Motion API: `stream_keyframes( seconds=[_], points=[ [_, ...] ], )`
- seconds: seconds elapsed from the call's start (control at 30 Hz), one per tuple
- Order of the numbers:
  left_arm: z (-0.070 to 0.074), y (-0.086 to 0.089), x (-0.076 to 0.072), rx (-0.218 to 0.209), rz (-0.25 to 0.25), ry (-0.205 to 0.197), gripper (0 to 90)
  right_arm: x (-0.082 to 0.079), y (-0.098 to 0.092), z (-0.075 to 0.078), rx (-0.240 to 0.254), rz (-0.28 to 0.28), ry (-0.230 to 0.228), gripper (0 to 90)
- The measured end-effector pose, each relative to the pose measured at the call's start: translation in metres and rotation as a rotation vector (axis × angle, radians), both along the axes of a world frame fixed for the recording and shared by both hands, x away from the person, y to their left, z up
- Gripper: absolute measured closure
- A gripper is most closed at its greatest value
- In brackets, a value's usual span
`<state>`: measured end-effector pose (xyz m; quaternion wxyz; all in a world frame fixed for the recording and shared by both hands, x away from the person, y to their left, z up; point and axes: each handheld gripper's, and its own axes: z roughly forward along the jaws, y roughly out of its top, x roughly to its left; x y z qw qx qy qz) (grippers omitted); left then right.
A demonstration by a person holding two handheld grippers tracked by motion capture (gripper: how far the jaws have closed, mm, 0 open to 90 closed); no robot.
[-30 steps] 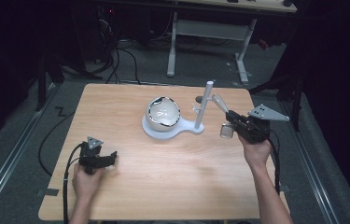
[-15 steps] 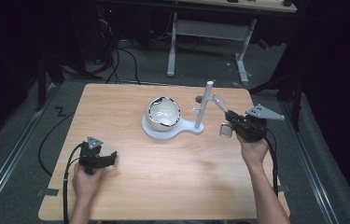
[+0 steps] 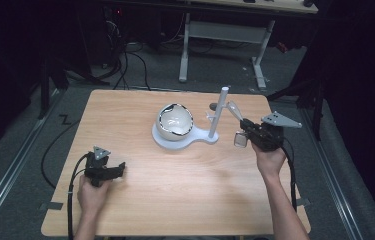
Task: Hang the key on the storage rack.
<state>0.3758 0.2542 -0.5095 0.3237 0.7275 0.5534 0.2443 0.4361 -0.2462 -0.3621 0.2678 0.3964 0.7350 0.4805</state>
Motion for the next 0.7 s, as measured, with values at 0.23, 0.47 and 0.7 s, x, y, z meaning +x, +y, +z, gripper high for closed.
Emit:
stream_keyframes(
  seconds=[0.23,0.47,0.7],
  points=[
    [0.0,0.0,0.0,0.0,0.0,0.0,18.8,0.004,0.004,-0.005,-0.012,0.0,0.012,81.9],
    [0.0,0.0,0.0,0.0,0.0,0.0,18.9,0.007,0.005,-0.01,-0.004,-0.005,0.021,81.8],
    [0.0,0.0,0.0,0.0,0.0,0.0,18.9,0.009,0.007,-0.013,-0.009,-0.008,0.027,81.8]
  ],
)
